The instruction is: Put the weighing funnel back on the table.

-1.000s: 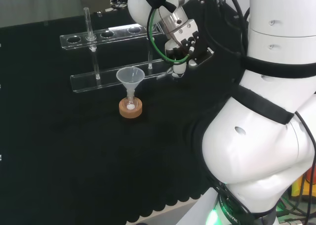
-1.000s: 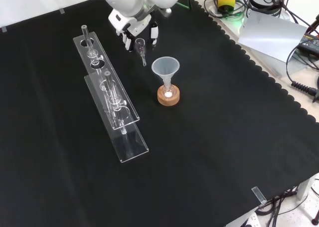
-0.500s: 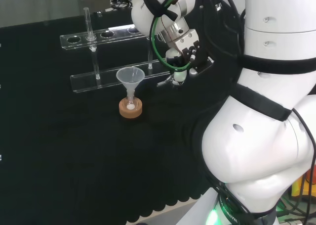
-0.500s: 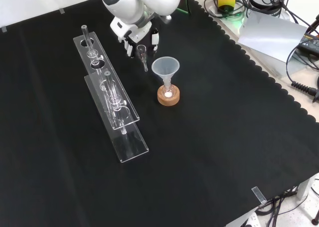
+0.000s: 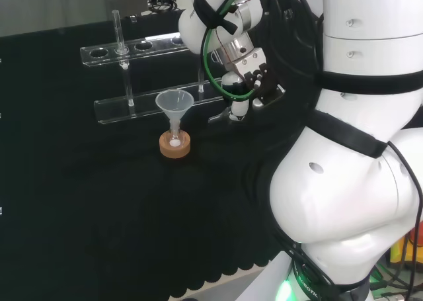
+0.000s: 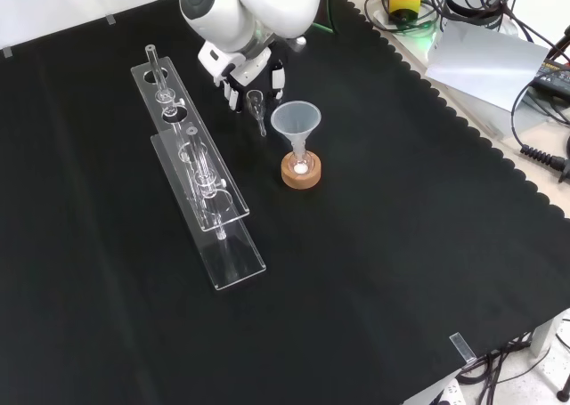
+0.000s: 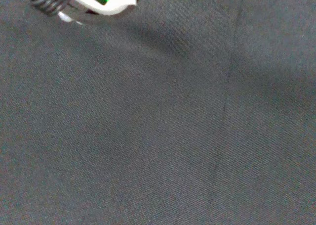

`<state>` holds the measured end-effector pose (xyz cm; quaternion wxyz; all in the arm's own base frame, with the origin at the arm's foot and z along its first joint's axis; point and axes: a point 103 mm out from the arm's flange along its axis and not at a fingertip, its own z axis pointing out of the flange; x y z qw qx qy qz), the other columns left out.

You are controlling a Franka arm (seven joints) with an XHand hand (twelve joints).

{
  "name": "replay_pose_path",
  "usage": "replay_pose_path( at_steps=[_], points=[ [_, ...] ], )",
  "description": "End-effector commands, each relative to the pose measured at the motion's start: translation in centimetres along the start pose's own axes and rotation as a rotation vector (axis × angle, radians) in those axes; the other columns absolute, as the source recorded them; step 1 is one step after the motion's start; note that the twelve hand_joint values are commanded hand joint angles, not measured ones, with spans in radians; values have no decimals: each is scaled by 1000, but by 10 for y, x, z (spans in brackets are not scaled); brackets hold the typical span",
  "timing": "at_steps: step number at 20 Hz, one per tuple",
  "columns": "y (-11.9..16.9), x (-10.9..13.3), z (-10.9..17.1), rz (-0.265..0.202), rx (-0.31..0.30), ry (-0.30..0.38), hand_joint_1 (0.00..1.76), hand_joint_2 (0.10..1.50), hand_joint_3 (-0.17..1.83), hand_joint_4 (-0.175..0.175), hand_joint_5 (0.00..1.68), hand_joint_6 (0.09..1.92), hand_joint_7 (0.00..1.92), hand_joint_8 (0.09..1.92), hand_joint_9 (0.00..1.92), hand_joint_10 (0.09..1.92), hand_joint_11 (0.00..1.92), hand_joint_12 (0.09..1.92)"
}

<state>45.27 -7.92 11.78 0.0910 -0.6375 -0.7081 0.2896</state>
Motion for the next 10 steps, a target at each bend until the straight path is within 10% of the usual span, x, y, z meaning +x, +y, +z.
replay_pose_path(
  at_steps=[1,10],
  points=[
    [5,-3,8,-5,2,33,1077,780,658,61,1026,1098,916,718,1173,345,857,1000],
    [12,6,18,-13,-6,58,1077,781,656,61,1025,1098,900,721,1166,341,856,999]
  ],
)
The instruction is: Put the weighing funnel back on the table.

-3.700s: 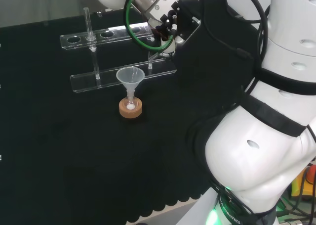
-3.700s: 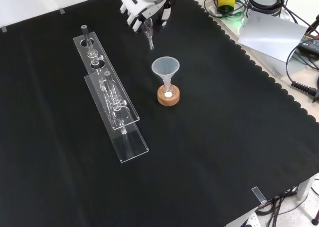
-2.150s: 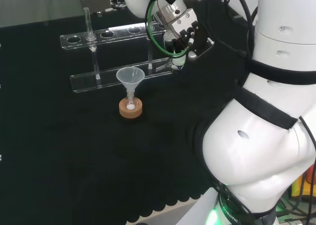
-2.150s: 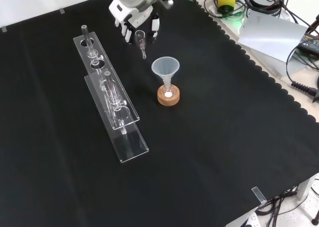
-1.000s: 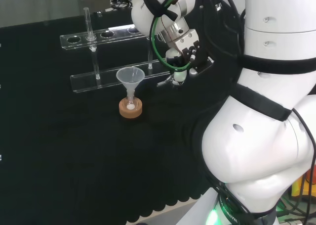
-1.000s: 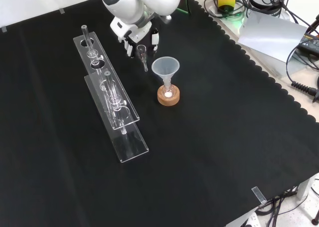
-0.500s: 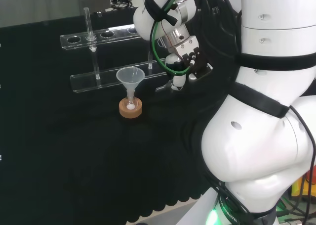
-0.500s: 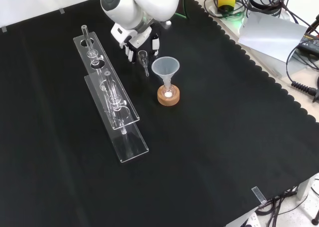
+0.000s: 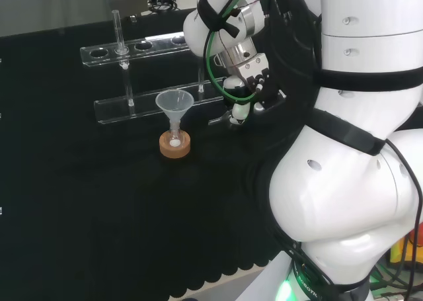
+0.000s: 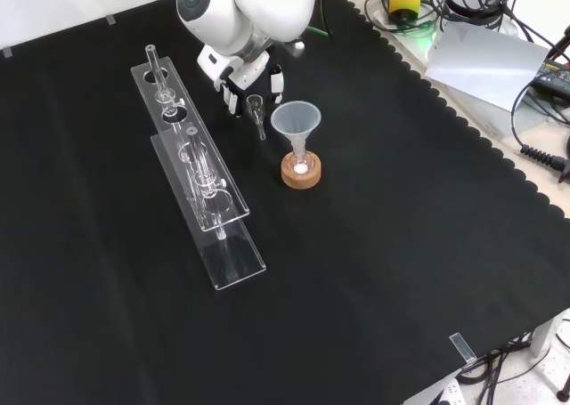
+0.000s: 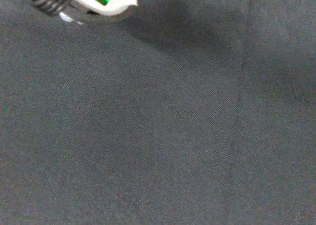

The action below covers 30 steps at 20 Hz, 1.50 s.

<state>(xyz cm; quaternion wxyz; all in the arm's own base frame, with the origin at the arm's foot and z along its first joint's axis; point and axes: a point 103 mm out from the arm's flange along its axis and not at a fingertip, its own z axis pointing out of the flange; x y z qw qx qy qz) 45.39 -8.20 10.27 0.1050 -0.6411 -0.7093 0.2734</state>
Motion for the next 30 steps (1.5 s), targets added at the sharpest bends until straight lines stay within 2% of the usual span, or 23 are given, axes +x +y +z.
replay_pose_path(
  at_steps=[1,9,18,28,30],
  points=[
    [3,7,5,-5,-3,14,1076,781,655,61,1025,1098,899,721,1165,341,856,998],
    [10,7,3,3,11,17,1076,783,654,60,1024,1100,892,724,1160,338,855,998],
    [17,12,2,-23,8,19,1076,785,653,60,1022,1103,880,727,1151,334,852,997],
    [20,17,5,-19,17,16,1075,785,653,61,1021,1104,874,730,1146,332,848,998],
    [21,17,7,-36,10,31,1075,785,653,61,1021,1104,873,731,1146,332,848,998]
  ],
)
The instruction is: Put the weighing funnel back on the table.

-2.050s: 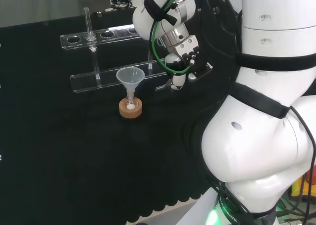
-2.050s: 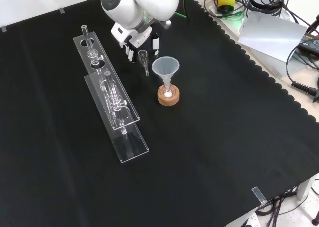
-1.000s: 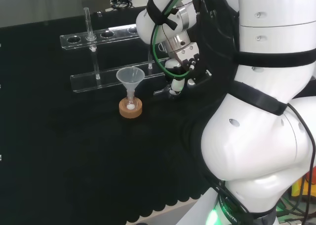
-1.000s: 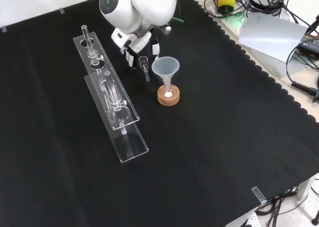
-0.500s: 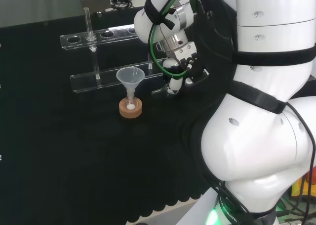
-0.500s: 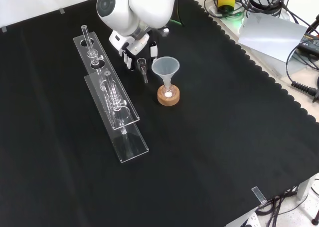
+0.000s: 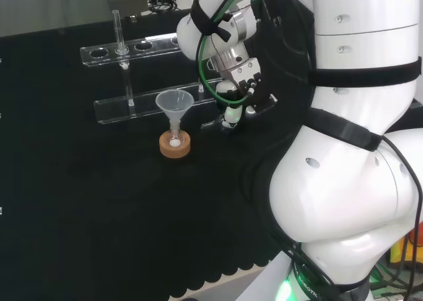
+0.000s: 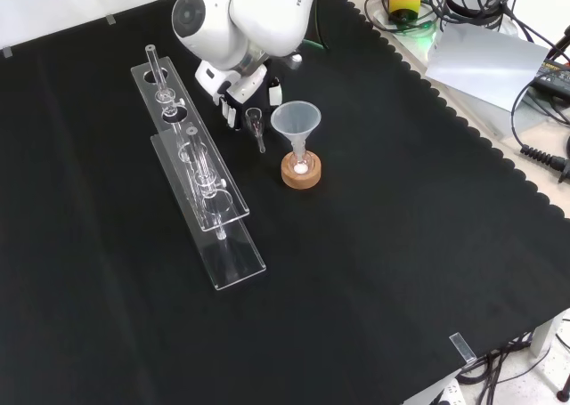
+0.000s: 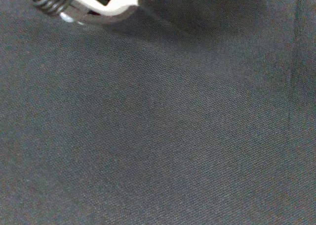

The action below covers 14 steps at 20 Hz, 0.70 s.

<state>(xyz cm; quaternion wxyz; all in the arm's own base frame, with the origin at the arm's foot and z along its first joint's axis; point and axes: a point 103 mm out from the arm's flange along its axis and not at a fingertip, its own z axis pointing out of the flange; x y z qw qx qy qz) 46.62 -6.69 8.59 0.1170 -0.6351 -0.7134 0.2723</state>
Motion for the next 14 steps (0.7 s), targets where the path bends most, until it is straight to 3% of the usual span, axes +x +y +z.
replay_pose_path(
  at_steps=[1,14],
  points=[
    [2,1,4,-17,-2,16,1075,785,652,61,1021,1104,872,731,1145,332,848,998],
    [5,-1,9,-6,-5,51,1074,786,652,61,1019,1106,865,735,1144,331,846,1001]
  ],
)
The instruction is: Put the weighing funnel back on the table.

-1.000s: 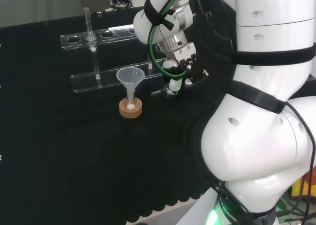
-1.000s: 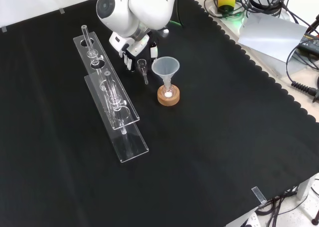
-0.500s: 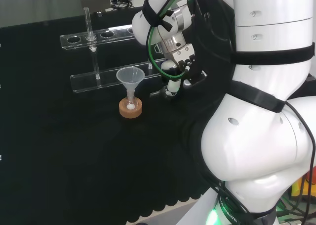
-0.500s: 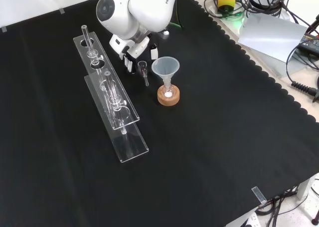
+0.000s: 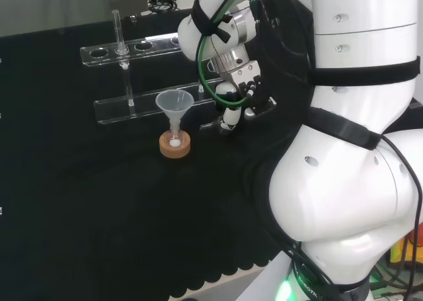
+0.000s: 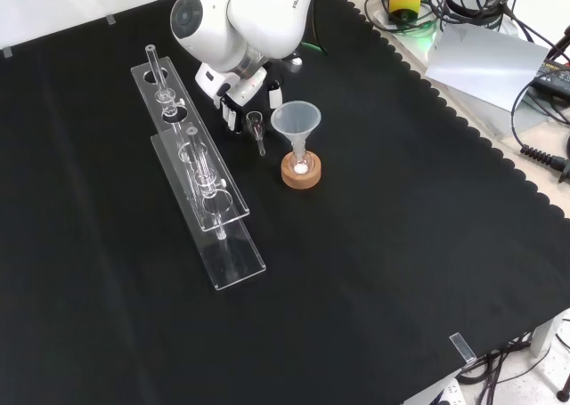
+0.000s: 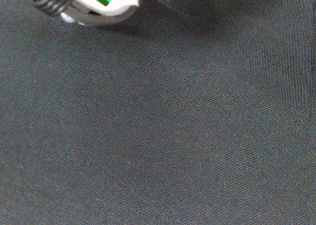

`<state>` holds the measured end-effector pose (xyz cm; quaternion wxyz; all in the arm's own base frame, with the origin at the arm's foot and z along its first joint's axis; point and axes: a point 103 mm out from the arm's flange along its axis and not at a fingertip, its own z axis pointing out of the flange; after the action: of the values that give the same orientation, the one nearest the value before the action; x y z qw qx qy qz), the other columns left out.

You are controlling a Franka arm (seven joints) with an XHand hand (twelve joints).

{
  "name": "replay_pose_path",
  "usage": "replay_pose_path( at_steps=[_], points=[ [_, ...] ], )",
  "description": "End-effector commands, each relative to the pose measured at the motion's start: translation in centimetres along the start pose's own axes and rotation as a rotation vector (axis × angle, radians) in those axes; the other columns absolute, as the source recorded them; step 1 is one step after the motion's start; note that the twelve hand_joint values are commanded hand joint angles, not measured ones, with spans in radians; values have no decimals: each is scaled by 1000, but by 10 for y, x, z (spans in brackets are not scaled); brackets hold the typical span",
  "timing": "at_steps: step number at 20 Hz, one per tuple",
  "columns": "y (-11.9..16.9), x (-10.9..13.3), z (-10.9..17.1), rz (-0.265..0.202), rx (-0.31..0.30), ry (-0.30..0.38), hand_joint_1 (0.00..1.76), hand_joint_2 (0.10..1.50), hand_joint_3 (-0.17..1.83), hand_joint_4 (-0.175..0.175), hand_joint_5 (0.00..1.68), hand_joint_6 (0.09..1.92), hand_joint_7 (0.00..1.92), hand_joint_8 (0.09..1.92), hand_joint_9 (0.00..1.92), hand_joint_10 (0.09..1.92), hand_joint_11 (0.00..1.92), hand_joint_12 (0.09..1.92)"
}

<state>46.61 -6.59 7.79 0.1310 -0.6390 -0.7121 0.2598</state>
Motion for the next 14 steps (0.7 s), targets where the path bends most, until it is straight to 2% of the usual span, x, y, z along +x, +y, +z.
replay_pose_path(
  at_steps=[1,8,11,13,14],
  points=[
    [0,-1,1,2,-2,3,1074,787,652,61,1019,1106,863,735,1143,331,846,1002],
    [0,0,2,-3,-5,11,1072,802,629,60,1010,1110,833,741,1132,330,843,1006],
    [-1,-4,5,-10,-3,29,1031,981,321,91,939,1124,733,787,1083,353,800,1042],
    [-2,-8,7,-8,0,33,958,965,300,-6,831,979,662,793,1020,395,766,1056],
    [-3,-10,8,-4,3,36,933,920,365,-33,773,921,619,790,984,418,742,1069]
  ],
)
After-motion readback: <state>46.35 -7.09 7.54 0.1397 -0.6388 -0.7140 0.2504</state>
